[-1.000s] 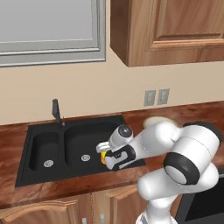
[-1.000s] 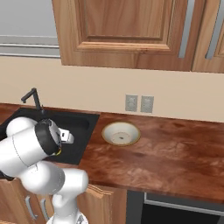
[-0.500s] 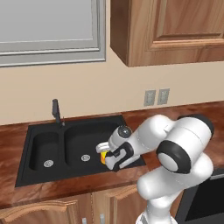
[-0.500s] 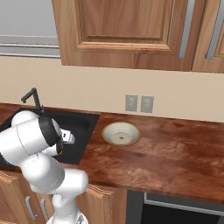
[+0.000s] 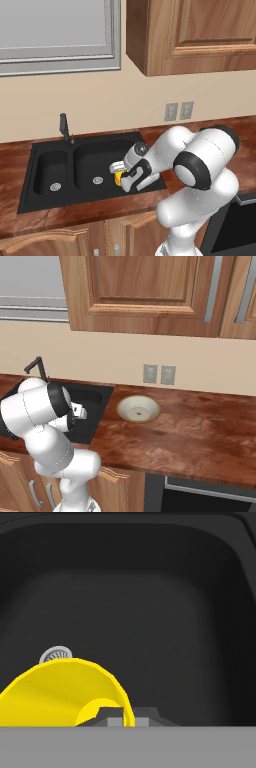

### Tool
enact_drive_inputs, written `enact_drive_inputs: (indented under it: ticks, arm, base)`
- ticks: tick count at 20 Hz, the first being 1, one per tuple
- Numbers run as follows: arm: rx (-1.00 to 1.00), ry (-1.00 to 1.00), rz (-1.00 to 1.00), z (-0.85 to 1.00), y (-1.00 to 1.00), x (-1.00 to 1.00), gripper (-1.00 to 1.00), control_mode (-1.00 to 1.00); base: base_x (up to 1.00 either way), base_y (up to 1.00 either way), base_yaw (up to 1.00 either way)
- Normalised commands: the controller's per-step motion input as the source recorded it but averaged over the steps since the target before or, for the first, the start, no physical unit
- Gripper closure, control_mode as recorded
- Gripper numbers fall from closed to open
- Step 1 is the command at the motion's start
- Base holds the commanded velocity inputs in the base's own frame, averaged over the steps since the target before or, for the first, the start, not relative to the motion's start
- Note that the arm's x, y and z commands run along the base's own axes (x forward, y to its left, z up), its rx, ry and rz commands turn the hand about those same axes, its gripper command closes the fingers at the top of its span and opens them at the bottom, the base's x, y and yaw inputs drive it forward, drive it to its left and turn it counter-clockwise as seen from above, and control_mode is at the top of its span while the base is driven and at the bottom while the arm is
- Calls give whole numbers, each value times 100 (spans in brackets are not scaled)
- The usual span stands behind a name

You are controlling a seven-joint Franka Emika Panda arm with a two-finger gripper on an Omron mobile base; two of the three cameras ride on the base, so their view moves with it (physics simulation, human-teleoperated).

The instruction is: Place the bowl in the left basin and the cup in the right basin of the sink.

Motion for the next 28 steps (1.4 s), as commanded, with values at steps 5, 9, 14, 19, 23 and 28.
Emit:
enact_drive_inputs:
  ticks: [5, 9, 14, 19, 23, 28]
  arm:
    - [0, 0, 0, -19, 5, 3, 100, -100]
    - [0, 0, 0, -21, 6, 0, 100, -100]
    - [0, 0, 0, -15, 5, 0, 100, -100]
    - [0, 0, 0, -15, 6, 0, 100, -100]
    - [0, 0, 0, -14, 7, 0, 100, -100]
    - [0, 0, 0, -15, 7, 0, 100, -100]
  base:
    - [0, 0, 0]
    - [0, 0, 0]
    - [0, 0, 0]
    - [0, 0, 0]
    - [0, 0, 0]
    - [0, 0, 0]
